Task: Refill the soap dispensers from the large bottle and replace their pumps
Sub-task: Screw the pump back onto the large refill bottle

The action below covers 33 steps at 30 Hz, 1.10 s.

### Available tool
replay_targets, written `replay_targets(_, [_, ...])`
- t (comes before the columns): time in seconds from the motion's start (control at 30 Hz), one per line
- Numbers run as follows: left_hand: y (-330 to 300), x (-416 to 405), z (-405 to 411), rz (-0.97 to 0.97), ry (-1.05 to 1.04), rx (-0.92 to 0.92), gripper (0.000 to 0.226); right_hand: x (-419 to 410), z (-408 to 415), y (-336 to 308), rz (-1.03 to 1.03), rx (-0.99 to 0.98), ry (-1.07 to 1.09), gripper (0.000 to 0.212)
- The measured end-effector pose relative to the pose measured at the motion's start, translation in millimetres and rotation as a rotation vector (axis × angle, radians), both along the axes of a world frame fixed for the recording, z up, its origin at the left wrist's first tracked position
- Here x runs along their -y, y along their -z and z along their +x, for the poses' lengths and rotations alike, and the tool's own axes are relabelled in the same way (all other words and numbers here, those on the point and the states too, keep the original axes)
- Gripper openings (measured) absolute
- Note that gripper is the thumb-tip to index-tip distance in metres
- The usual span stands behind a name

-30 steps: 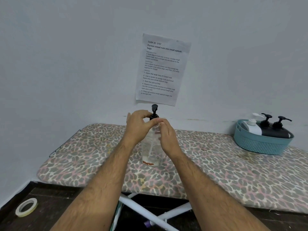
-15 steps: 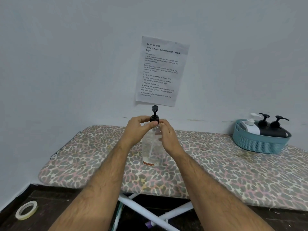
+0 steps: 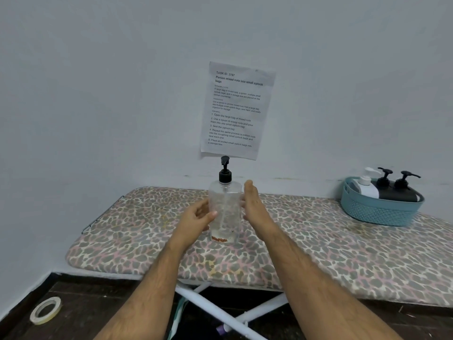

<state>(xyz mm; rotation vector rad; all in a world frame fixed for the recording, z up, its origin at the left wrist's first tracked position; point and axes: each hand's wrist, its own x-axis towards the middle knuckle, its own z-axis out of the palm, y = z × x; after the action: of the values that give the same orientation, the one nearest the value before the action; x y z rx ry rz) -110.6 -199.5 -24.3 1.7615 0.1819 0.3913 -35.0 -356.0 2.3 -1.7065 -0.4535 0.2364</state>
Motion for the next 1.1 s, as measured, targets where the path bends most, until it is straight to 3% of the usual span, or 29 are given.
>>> replay_targets(0.17, [7.4, 2.5, 2.3, -0.027, -0.016, 0.016, 0.048, 13.4, -12.2, 27.0, -0.022, -0.028, -0.010, 0.067])
replay_targets(0.27, [8.9, 6.6, 11.2, -0.032, -0.036, 0.025, 0.047, 16.7, -14.6, 40.3, 0.016, -0.035, 0.032, 0.052])
replay_targets(0.37, [9.6, 15.4, 26.3, -0.033, -0.033, 0.028, 0.050, 22.4, -6.3, 45.1, 0.060, -0.039, 0.109, 0.054])
replay_targets(0.5, [8.5, 41.7, 61.1, -0.034, 0.013, 0.037, 0.045, 46.9, 17.1, 40.2, 0.128, -0.040, 0.195, 0.038])
replay_targets(0.8, [0.5, 129.7, 158.8, -0.113, 0.126, 0.113, 0.040, 121.8, 110.6, 25.2, 0.133, 0.035, 0.381, 0.042])
replay_targets(1.1, [11.1, 178.7, 240.7, -0.135, 0.183, 0.052, 0.039, 164.7, 191.3, 34.7, 0.125, 0.008, 0.434, 0.037])
